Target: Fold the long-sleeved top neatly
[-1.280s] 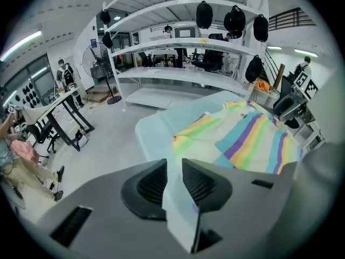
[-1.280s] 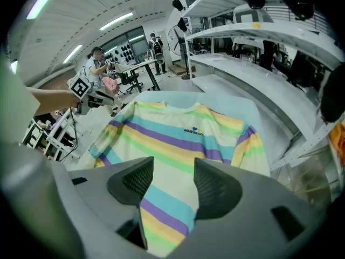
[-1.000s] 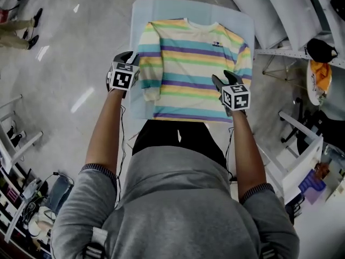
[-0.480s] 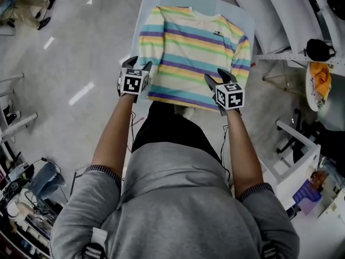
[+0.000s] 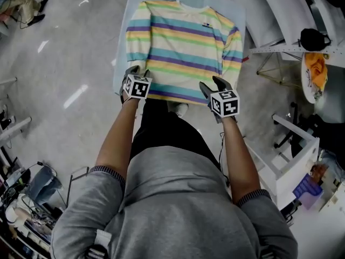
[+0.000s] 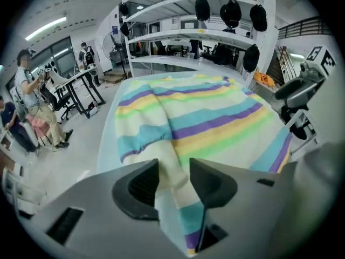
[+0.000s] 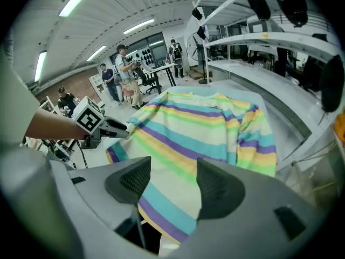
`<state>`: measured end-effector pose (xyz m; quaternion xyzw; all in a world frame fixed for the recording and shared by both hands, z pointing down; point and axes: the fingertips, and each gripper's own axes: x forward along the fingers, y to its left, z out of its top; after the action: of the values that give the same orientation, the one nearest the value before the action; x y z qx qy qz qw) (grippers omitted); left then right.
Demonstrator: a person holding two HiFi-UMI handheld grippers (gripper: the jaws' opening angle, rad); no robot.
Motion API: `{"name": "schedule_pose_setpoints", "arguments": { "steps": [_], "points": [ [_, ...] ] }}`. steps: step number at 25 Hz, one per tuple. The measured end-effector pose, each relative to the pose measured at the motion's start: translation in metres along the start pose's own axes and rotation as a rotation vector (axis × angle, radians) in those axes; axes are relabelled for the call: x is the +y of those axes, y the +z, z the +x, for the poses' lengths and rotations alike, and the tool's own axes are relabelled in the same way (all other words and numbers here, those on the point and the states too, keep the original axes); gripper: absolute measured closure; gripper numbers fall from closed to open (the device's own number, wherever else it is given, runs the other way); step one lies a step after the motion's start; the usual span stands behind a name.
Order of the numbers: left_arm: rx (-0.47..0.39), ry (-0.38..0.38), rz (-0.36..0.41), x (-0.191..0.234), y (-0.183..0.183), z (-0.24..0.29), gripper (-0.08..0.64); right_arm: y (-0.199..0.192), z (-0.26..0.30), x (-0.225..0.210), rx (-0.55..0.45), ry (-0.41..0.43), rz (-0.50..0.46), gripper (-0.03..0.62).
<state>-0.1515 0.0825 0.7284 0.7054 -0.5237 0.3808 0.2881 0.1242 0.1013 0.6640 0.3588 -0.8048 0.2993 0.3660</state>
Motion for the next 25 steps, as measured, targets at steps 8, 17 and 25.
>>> {"name": "schedule_pose_setpoints", "arguments": {
  "steps": [8, 17, 25],
  "points": [
    [-0.049, 0.090, -0.031, 0.034, 0.014, -0.019, 0.528, -0.017, -0.013, -0.015, 0.002, -0.021, 0.024, 0.311],
    [-0.190, 0.139, -0.120, 0.114, 0.100, -0.102, 0.528, 0.028, -0.029, -0.014, -0.044, -0.022, 0.003, 0.311],
    [-0.229, 0.152, -0.189, 0.201, 0.160, -0.126, 0.528, 0.082, -0.039, -0.020, -0.058, -0.067, 0.015, 0.311]
  ]
}}
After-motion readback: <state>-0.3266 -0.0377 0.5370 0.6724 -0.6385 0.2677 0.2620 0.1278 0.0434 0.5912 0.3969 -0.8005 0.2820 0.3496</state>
